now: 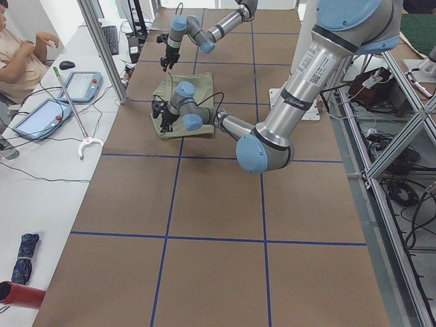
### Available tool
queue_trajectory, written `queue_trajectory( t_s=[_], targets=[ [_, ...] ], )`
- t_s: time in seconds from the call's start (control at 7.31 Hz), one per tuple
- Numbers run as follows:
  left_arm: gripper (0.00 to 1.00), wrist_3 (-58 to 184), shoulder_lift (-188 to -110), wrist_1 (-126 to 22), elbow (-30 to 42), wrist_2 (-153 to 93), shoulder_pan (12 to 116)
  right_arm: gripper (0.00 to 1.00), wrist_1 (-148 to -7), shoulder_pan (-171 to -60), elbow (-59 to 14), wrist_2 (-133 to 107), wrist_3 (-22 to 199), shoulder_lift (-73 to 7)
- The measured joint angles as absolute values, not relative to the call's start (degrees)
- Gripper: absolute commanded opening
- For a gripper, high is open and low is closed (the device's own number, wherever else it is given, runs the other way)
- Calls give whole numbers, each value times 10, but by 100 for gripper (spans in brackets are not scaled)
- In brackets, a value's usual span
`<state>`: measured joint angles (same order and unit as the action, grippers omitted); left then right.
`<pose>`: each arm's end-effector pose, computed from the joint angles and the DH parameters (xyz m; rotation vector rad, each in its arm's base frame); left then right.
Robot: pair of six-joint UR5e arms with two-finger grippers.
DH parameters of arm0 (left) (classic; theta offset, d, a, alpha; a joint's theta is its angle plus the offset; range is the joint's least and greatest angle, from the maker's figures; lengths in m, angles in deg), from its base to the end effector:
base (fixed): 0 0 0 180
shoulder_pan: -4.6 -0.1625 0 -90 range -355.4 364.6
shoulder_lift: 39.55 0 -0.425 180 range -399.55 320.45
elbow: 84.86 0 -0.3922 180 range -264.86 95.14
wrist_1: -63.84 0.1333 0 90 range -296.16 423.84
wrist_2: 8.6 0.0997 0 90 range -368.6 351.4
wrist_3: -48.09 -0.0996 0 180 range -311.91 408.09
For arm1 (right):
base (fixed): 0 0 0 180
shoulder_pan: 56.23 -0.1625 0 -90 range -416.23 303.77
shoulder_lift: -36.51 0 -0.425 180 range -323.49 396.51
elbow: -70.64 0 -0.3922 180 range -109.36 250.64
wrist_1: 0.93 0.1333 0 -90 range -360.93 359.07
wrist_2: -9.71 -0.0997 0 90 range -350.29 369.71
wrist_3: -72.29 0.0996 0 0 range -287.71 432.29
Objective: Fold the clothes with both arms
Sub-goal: 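Lower the hem onto the collar edge with both grippers, then release the hem with the right gripper and move it to the shirt's side edge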
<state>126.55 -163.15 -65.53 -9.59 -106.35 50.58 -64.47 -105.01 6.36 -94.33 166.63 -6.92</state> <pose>0.4299 -0.6174 0.3568 0.3841 0.9591 -0.4787 -0.4542 -0.6840 0.3073 0.0994 -0.8704 0.7680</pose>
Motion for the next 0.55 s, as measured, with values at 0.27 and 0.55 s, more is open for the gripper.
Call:
queue_trajectory(
  t_s=[0.27,0.55],
  targets=[
    [39,1263,-1611,-654,-55,-1089,507,80,-647,-1047,-62,-987,1681,-158],
    [39,1263,-1606,-652,-44,-1096,507,85,-642,-1023,-179,-1000,1748,-263]
  ],
)
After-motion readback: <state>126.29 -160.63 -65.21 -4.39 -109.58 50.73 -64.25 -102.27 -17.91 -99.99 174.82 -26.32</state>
